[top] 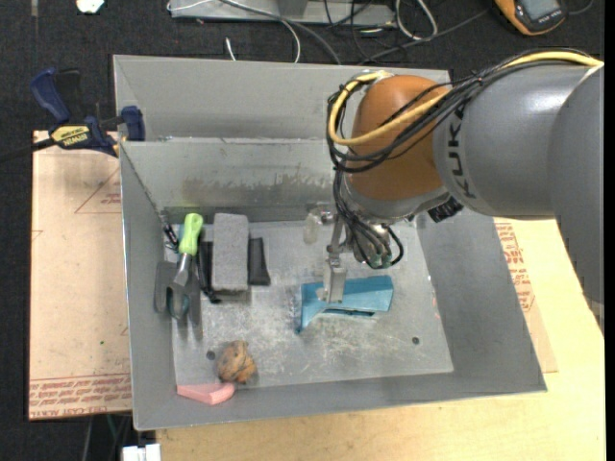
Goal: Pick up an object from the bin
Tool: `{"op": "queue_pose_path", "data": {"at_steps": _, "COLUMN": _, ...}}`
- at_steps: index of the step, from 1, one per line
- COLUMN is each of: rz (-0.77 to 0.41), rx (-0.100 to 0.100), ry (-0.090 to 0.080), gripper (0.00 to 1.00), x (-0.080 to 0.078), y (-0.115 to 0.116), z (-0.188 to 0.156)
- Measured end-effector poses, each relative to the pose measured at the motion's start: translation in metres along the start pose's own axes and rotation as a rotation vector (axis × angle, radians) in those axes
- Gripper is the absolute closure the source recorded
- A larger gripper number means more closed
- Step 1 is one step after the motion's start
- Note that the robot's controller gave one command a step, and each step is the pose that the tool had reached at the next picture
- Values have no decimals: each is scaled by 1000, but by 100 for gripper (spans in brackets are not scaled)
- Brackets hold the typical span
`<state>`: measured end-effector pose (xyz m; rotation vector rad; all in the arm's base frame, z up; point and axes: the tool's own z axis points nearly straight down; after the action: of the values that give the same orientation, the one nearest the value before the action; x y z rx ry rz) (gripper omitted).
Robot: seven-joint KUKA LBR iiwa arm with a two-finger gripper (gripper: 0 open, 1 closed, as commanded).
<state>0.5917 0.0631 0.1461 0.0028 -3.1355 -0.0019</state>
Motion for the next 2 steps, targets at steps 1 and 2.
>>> {"op": "queue_pose_path", "data": {"at_steps": 1, "rz": 2, "rx": 0, "ry": -7, "gripper": 0, "x": -2, "y": 0, "z": -4}}
{"op": "queue_pose_path", "data": {"at_steps": 2, "rz": -148, "rx": -1, "ry": -9, "gripper": 0, "x": 9, "y": -30, "z": 34}}
